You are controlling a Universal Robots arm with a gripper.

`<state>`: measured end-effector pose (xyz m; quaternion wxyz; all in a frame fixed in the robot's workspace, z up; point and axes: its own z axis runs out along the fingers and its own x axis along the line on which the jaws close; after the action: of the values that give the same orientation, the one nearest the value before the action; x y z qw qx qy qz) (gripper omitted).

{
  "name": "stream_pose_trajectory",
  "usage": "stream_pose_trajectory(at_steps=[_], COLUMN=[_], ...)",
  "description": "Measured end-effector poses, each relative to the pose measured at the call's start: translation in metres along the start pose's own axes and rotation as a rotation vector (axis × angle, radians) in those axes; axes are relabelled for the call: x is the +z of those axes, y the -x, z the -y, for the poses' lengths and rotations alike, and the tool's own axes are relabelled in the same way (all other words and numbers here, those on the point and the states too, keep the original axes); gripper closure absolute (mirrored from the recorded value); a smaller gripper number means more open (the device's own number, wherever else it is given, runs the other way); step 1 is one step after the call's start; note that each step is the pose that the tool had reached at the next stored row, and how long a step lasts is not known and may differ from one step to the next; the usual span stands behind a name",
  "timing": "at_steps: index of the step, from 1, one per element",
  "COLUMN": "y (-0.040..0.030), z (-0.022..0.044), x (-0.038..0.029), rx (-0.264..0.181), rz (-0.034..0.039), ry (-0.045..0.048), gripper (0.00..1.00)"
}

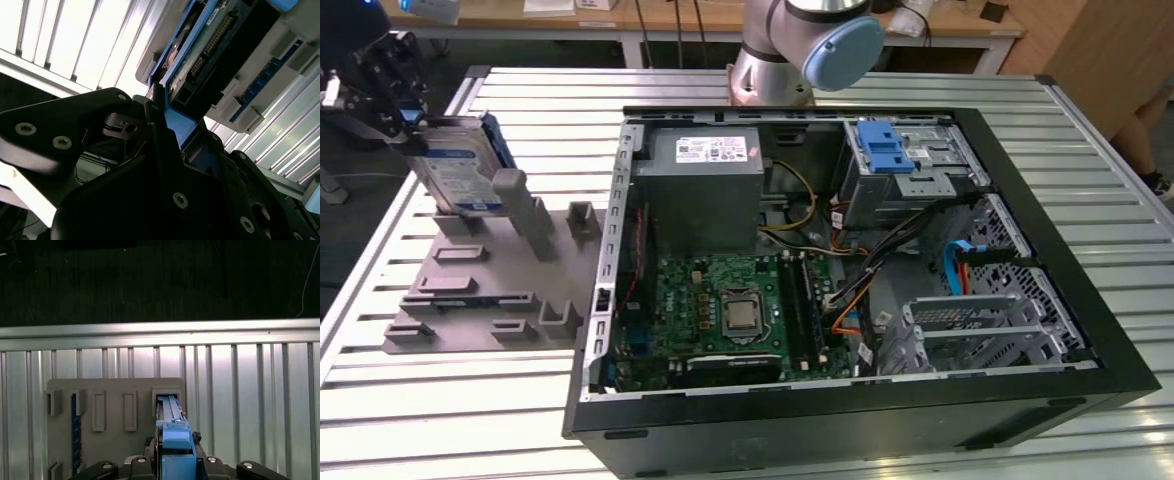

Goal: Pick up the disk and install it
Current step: 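Pick up the disk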

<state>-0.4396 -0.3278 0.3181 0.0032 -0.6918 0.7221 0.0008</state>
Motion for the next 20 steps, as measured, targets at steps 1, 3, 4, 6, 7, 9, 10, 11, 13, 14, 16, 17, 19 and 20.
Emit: stream_pose_trajectory(at_steps=[1, 3, 4, 6, 7, 9, 10, 11, 13, 14, 16, 17, 19, 20], y=[0.0, 0.0, 0.0, 0.0, 0.0, 0.0, 0.0, 0.0001, 0.0001, 0.0001, 0.0001, 0.0001, 0.0001, 0.0001], z=[0.0, 0.0, 0.0, 0.0, 0.0, 0.0, 0.0, 0.0, 0.0, 0.0001, 0.0001, 0.0001, 0.0001, 0.0001], x=[-0.0006, -0.0016, -0.0021, -0.0031, -0.0036, -0.0052, -0.0064, -0.0077, -0.0106, -0.0122, -0.015, -0.0166, -0.0194, -0.0204], rx=[0.0, 0.0, 0.0, 0.0, 0.0, 0.0, 0.0, 0.0, 0.0, 0.0, 0.0, 0.0, 0.0, 0.0], rz=[0.0, 0.0, -0.0001, -0.0001, 0.0, -0.0001, -0.0001, -0.0001, 0.0, 0.0, -0.0001, -0.0001, -0.0001, -0.0001], ry=[0.0001, 0.0001, 0.0001, 0.0002, 0.0001, 0.0002, 0.0002, 0.0002, 0.0001, 0.0, 0.0002, 0.0001, 0.0002, 0.0002], gripper=[0.64, 0.64, 0.64, 0.64, 0.64, 0.64, 0.64, 0.64, 0.64, 0.64, 0.64, 0.64, 0.64, 0.64])
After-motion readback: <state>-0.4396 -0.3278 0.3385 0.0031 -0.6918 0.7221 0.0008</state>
